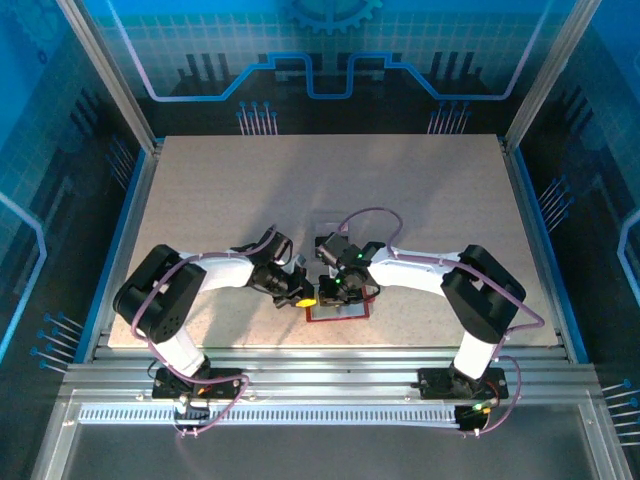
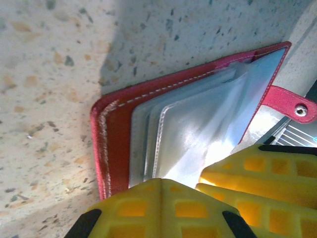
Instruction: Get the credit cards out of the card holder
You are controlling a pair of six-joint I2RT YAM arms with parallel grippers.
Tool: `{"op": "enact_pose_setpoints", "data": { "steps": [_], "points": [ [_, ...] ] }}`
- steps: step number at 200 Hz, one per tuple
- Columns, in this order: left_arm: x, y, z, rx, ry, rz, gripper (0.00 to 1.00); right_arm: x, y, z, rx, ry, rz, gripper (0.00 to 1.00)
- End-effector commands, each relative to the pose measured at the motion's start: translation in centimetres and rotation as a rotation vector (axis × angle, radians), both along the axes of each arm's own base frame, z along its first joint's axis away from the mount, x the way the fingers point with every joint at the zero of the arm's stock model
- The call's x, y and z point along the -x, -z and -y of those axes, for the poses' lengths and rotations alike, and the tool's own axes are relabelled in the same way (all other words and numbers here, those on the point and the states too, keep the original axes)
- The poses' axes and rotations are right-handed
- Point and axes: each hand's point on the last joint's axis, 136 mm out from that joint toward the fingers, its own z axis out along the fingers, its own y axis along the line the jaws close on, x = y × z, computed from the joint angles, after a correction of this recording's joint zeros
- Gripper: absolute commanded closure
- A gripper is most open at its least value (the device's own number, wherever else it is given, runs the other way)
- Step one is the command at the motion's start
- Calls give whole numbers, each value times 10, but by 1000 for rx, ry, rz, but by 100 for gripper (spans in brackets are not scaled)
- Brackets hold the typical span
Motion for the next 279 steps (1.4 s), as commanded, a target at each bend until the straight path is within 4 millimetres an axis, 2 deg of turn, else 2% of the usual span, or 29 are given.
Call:
{"op": "enact_pose_setpoints", "data": {
  "steps": [1,38,76,109,140,162,197,229,279],
  "points": [
    [9,11,-6,-49,24,-21,96,4,-5,5,34,-11,12,83],
    [11,16,-8,-64,32,-29,96,5,2,10,63,-10,-1,83],
    [9,14,-8,-62,31,-22,96,5,1,14,84,-10,9,84],
    [9,14,-8,-65,32,-23,96,3,-11,-12,-78,-25,22,85],
    [9,13,-8,-65,31,-22,97,2,-5,-26,-179,0,-19,85],
    [9,12,-9,-66,30,-20,96,3,5,-18,-148,17,-36,86],
    [8,7,-9,-65,33,-10,95,6,19,7,-29,33,-43,87],
    [7,4,-9,-68,31,-4,94,5,17,19,13,38,-31,87],
    [6,3,-9,-71,33,-4,94,3,10,26,46,42,-6,87]
  ]
}}
